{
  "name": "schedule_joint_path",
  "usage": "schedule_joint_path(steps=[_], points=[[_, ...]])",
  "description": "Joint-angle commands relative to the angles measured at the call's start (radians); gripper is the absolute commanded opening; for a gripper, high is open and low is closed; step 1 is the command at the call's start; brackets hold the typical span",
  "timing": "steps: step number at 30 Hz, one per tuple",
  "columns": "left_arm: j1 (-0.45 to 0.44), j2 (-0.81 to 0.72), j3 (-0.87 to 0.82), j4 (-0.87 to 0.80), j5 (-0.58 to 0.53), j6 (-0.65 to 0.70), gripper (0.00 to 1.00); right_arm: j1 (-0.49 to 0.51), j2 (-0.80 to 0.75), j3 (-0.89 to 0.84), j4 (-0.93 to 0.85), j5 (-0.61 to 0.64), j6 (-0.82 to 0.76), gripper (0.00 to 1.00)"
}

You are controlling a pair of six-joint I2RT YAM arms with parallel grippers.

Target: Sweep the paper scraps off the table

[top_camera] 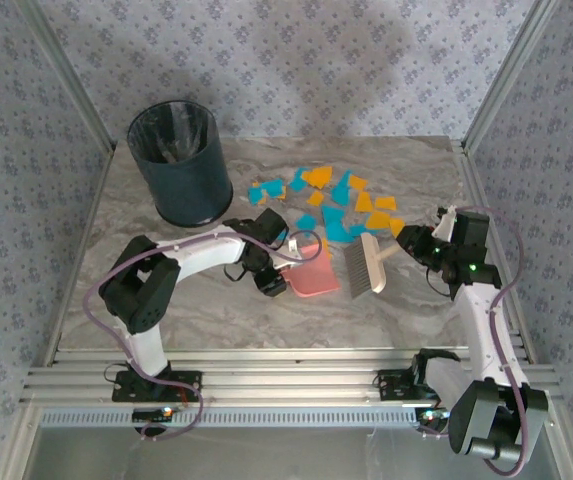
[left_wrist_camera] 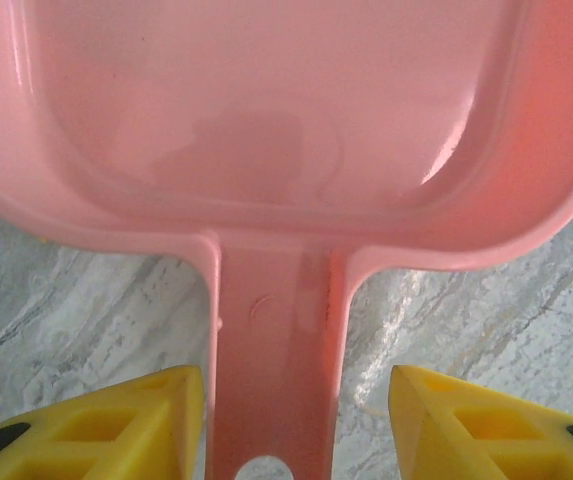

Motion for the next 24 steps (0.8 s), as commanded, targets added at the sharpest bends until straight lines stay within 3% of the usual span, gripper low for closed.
schedule_joint_path(steps=[1, 24], points=[[0.01, -0.007, -0.005, 0.042, 0.037, 0.009, 0.51, -0.007, -0.01, 0.013, 0.005, -0.024, -0.008, 0.0], [0.005, 0.062, 0.026, -0.007, 0.024, 0.024, 0.42, -0.008, -0.009, 0.008, 0.0, -0.024, -0.007, 0.0]])
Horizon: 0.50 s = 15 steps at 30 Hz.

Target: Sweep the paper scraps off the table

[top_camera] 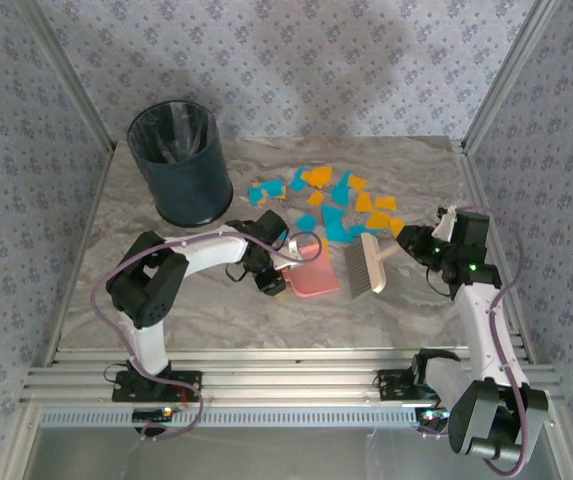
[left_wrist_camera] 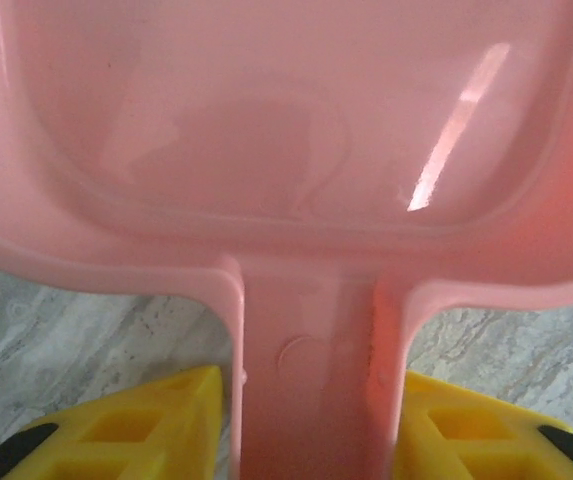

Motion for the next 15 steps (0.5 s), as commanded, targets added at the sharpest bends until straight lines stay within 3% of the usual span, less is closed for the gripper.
schedule_joint_path(steps=[1, 8, 15], points=[[-0.006, 0.013, 0.027, -0.041, 0.017, 0.017, 0.4, -0.008, -0.009, 0.009, 0.001, -0.024, -0.007, 0.0], [-0.006, -0.023, 0.017, -0.061, 0.015, 0.026, 0.14, -0.008, -0.012, 0.009, -0.001, -0.024, -0.006, 0.0], [-0.007, -0.094, 0.046, -0.171, 0.016, 0.033, 0.11, -0.006, -0.012, 0.009, 0.008, -0.029, -0.001, 0.0]])
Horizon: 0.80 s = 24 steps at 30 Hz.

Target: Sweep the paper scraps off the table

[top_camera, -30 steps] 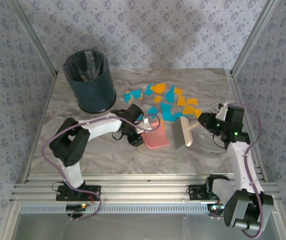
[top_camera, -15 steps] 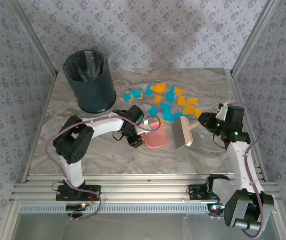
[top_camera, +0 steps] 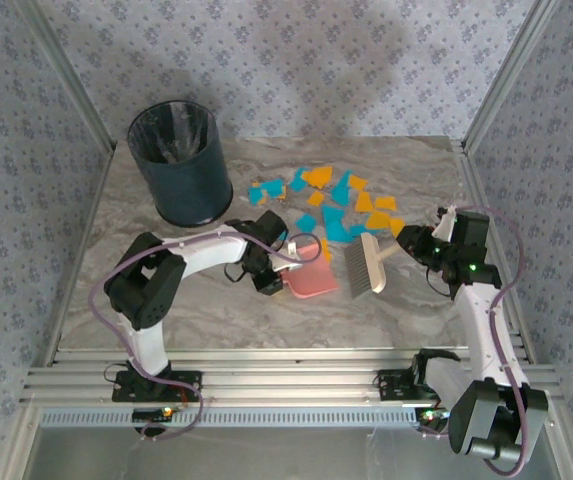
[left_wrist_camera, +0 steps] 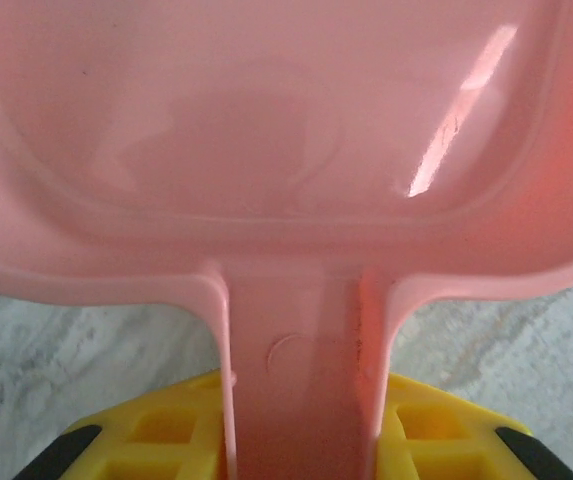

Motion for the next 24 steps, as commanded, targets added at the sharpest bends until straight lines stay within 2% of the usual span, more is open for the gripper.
schedule_joint_path(steps=[1, 5, 12, 19, 24], points=[[-0.003, -0.078, 0.047, -0.117, 0.015, 0.018, 0.08, -0.006, -0.012, 0.01, 0.009, -0.029, -0.002, 0.0], [-0.005, -0.096, 0.099, -0.221, 0.017, 0.008, 0.0, -0.005, -0.012, 0.013, 0.015, -0.023, -0.003, 0.0], [-0.014, -0.173, 0.099, -0.284, -0.03, 0.021, 0.0, 0.014, -0.004, 0.021, 0.03, 0.007, -0.019, 0.0], [-0.012, -0.224, 0.13, -0.478, -0.042, 0.093, 0.0, 0.053, 0.009, 0.043, 0.039, 0.076, -0.063, 0.0], [-0.004, -0.25, 0.133, -0.532, -0.075, 0.103, 0.0, 0.107, 0.061, 0.072, 0.083, 0.098, -0.072, 0.0]])
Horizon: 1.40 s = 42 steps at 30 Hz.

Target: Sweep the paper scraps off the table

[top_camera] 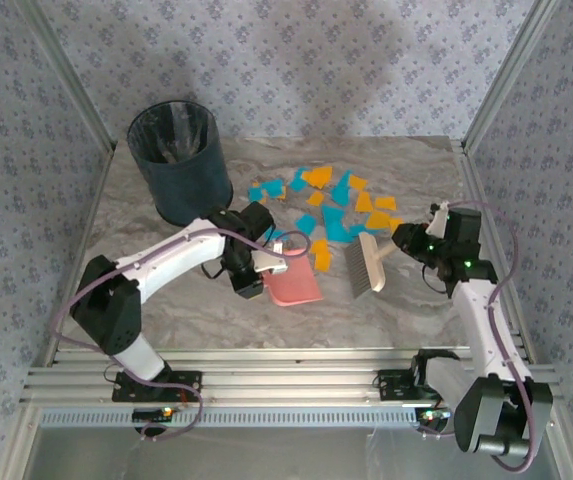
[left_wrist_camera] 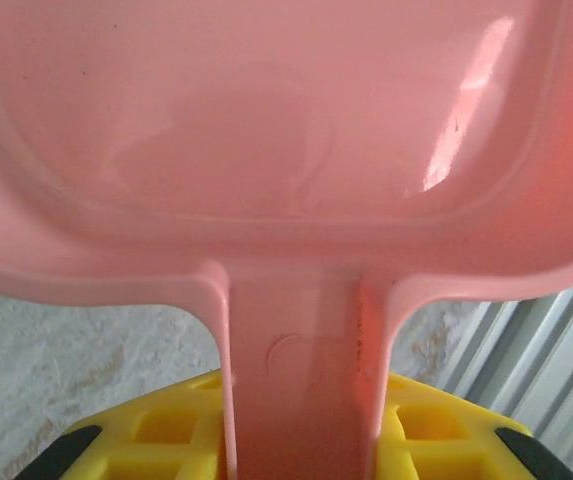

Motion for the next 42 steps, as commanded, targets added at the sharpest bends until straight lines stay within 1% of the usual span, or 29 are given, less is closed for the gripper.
schedule_joint_path(steps=[1, 5, 8, 12, 16, 23, 31, 42], points=[[0.003, -0.032, 0.047, -0.121, -0.013, 0.042, 0.0, 0.047, 0.042, 0.061, 0.064, 0.027, -0.022, 0.0], [0.011, -0.019, 0.06, -0.183, -0.021, 0.042, 0.0, 0.106, 0.123, 0.11, 0.108, 0.028, -0.003, 0.0], [0.014, -0.018, 0.063, -0.204, -0.041, 0.058, 0.0, 0.154, 0.189, 0.145, 0.14, 0.032, 0.012, 0.0], [0.025, -0.017, 0.073, -0.208, -0.039, 0.07, 0.0, 0.211, 0.271, 0.189, 0.18, 0.047, 0.033, 0.0], [0.035, -0.006, 0.087, -0.208, -0.065, 0.063, 0.0, 0.234, 0.344, 0.21, 0.246, 0.021, 0.076, 0.0], [0.04, -0.019, 0.075, -0.178, -0.059, 0.074, 0.0, 0.259, 0.421, 0.218, 0.292, 0.057, 0.098, 0.0], [0.041, -0.007, 0.072, -0.17, -0.04, 0.071, 0.0, 0.26, 0.427, 0.196, 0.235, 0.109, 0.06, 0.0], [0.039, -0.004, 0.06, -0.127, -0.031, 0.063, 0.0, 0.261, 0.351, 0.137, 0.142, 0.177, 0.0, 0.0]])
